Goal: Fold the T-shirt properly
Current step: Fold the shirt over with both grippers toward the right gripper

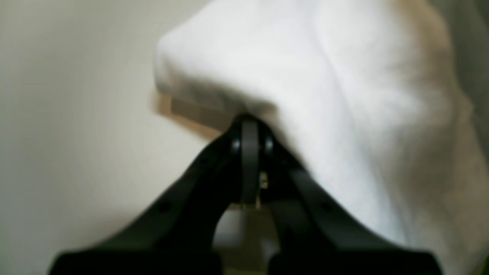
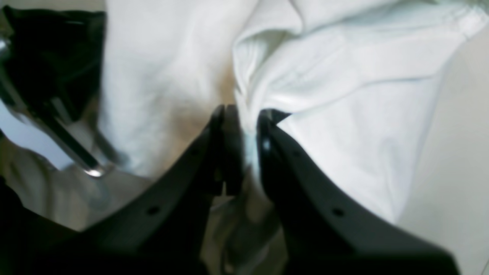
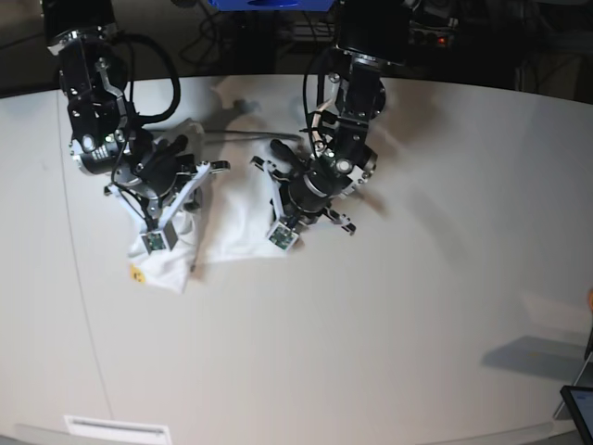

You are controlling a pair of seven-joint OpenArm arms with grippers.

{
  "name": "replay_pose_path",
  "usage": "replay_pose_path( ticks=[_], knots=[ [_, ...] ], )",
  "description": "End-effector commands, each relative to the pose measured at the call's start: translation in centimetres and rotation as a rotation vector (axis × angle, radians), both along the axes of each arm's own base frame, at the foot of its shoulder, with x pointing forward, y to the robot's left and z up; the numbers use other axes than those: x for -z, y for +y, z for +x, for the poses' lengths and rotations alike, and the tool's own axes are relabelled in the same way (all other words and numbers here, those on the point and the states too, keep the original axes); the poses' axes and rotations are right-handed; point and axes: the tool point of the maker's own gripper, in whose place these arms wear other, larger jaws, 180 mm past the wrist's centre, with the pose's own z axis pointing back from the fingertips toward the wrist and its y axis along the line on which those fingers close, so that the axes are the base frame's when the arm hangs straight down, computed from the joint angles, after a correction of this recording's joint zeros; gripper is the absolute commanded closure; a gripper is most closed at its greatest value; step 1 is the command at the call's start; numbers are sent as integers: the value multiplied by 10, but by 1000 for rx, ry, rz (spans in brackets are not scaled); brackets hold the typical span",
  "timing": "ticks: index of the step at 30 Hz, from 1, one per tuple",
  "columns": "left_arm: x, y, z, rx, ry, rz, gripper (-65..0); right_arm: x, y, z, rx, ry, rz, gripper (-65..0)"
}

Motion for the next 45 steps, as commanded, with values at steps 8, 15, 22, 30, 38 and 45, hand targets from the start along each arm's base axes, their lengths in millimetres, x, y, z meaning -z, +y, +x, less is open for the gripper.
replay_pose_path(
  ticks=[8, 15, 22, 30, 38, 45],
  knots=[
    [39, -2, -31, 52, 168, 75, 0, -10, 33, 0, -3, -33, 63, -7],
    [37, -1, -29, 51, 160, 77, 0, -11, 58, -7, -36, -22, 85, -7],
    [31, 2, -37, 41, 146, 72, 0, -19, 67, 2, -13, -31, 108, -7],
    [-19, 35, -7, -6, -14, 111, 0, -22, 76, 2, -8, -30, 135, -9],
    [-31, 73, 15, -95, -50, 143, 0, -20, 76, 0, -7, -20, 134, -10],
    [-60, 84, 19, -113, -129, 156, 0, -13, 75, -6, -5, 3, 131, -17]
  ],
)
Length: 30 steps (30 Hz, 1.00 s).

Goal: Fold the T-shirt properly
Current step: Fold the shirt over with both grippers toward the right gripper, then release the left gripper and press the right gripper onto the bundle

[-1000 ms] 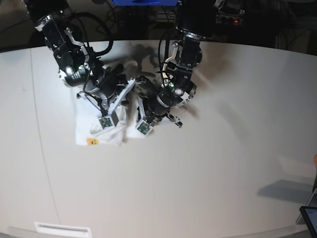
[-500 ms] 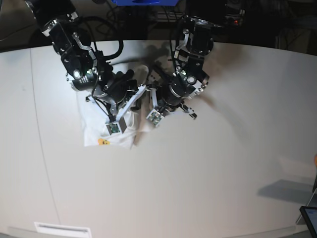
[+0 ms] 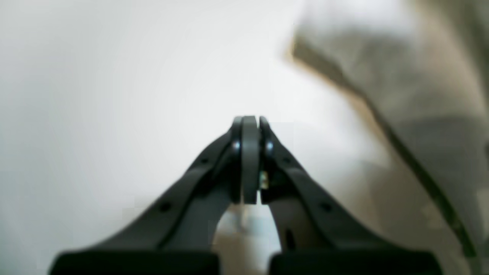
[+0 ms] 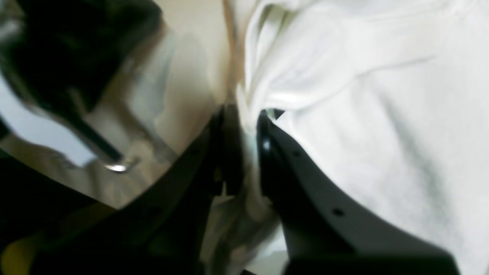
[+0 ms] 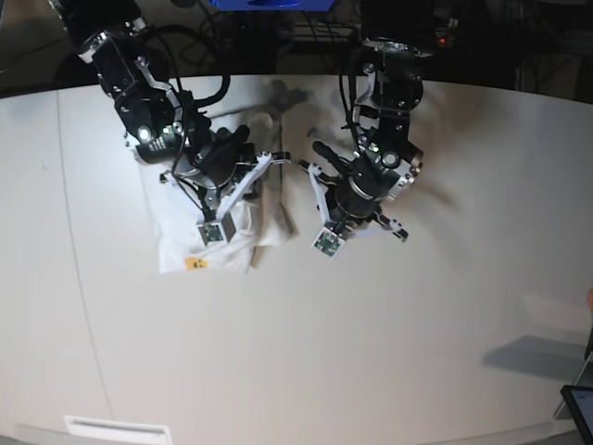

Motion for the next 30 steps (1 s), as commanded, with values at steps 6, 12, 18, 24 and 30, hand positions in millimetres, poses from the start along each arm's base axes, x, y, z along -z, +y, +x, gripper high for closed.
replay_pose_path(
  ticks=[6, 12, 18, 24, 30],
  knots=[
    [-35, 49, 3, -116, -70, 60, 0, -10, 1, 7, 3, -39, 14, -151],
    [-38, 112, -2, -250, -72, 122, 0, -11, 2, 7, 0, -40, 19, -440],
    [-42, 164, -12, -341, -73, 192, 0, -32, 3, 25, 36, -154, 57, -390],
    [-42, 209, -34, -424, -50, 257, 0, -54, -21, 57, 122, -243, 57, -386],
    [-44, 245, -55, -498, -31, 306, 0, -60, -77, 78, 247, -288, -7, -382]
  ],
)
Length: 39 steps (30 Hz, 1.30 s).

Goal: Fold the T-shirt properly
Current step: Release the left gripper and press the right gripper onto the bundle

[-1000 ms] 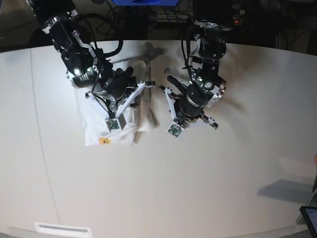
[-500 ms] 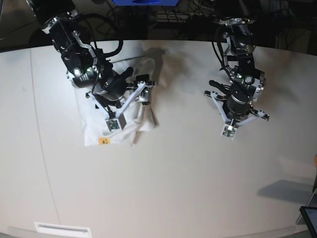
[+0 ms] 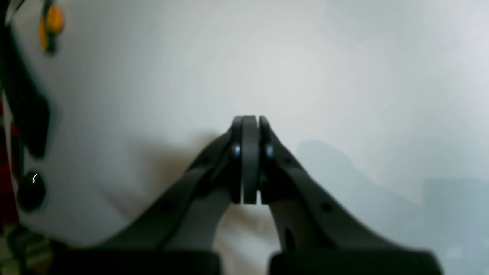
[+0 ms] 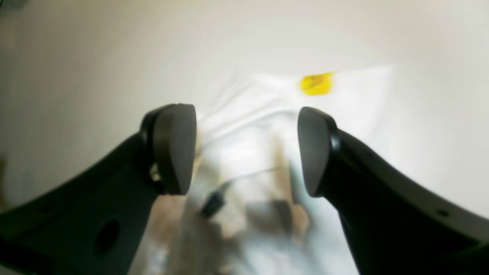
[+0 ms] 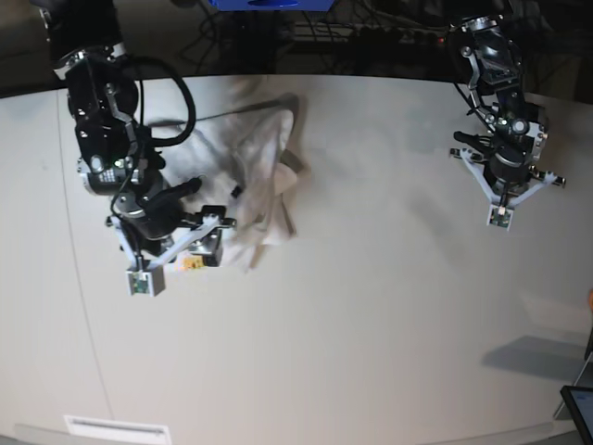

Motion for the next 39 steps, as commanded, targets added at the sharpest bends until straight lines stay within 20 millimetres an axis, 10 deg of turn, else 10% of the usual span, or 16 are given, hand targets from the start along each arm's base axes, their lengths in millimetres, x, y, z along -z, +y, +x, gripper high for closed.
replay_pose_path(
  ticks=[1, 3, 8, 23, 39],
  knots=[
    [-14, 4, 6, 15, -45, 20, 0, -12, -13, 10, 32, -52, -13, -380],
    [-11, 11, -3, 24, -30, 22, 0, -7, -27, 12, 56, -43, -35, -344],
    [-6, 21, -19, 12, 4, 7, 0, 13, -29, 15, 16, -41, -72, 0],
    [-2, 29, -34, 6, 42, 13, 0, 52, -33, 15, 1, 27, -97, -3],
    [-2, 27, -32, 15, 42, 12, 0, 61, 36, -5, -132, 59, -31, -3]
  ],
)
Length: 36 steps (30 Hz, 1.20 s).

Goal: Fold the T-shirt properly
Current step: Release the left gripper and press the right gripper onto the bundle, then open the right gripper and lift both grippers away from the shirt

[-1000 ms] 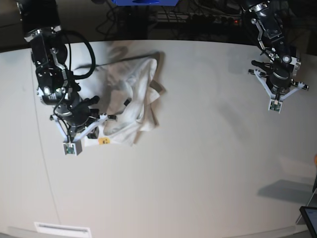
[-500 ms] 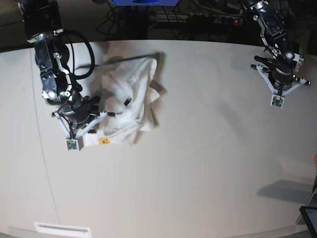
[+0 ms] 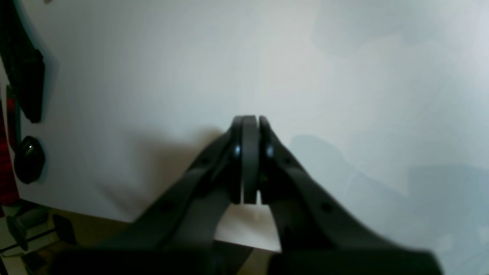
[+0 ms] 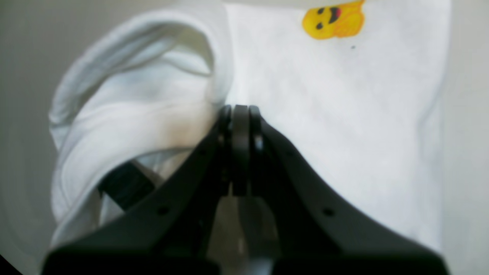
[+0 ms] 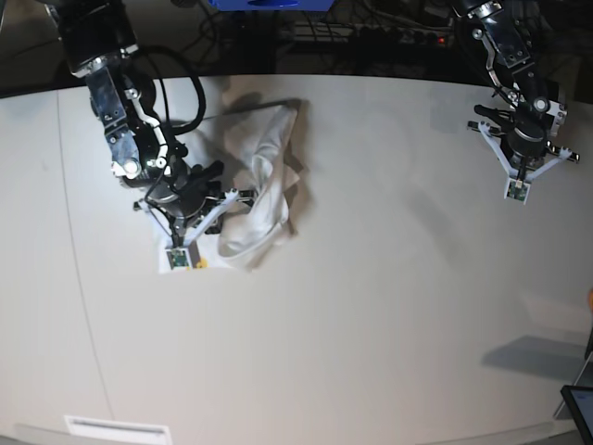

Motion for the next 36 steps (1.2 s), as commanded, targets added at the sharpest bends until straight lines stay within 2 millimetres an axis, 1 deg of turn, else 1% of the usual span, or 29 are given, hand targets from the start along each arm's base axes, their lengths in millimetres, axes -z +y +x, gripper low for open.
replay_pose_path(
  ticks=[1, 3, 9, 11, 16, 19, 22, 25, 26, 28, 30, 36],
  knots=[
    [-11, 3, 6, 9, -32, 22, 0, -14, 9, 9, -10, -51, 22, -3],
    [-12, 3, 7, 10, -35, 22, 0, -14, 14, 7, -18, -47, 28, -3],
    [-12, 3, 8, 10, -36, 21, 0, -13, 50, -9, -117, -40, 46, -3],
    [-12, 3, 8, 10, -36, 22, 0, -13, 58, -14, -142, -38, 51, -3],
    [-11, 3, 8, 10, -35, 20, 0, -27, 80, -23, -193, -63, 86, -3],
    [-11, 2, 8, 10, -35, 19, 0, -37, 89, -28, -223, -77, 100, -3],
    [-10, 2, 8, 9, -33, 18, 0, -39, 86, -31, -185, -44, 103, -3],
    [-10, 2, 8, 9, -33, 18, 0, -42, 78, -29, -140, -37, 105, -3],
    [-10, 2, 8, 9, -33, 18, 0, -42, 74, -31, -135, -35, 97, -3],
    [-10, 2, 8, 9, -33, 18, 0, -43, 71, -40, -139, -33, 102, -3],
    [-10, 2, 8, 9, -33, 18, 0, -40, 71, -51, -138, -14, 113, -3],
    [-11, 2, 9, 9, -36, 18, 0, -12, 71, -91, -127, 94, 123, -3]
  ],
)
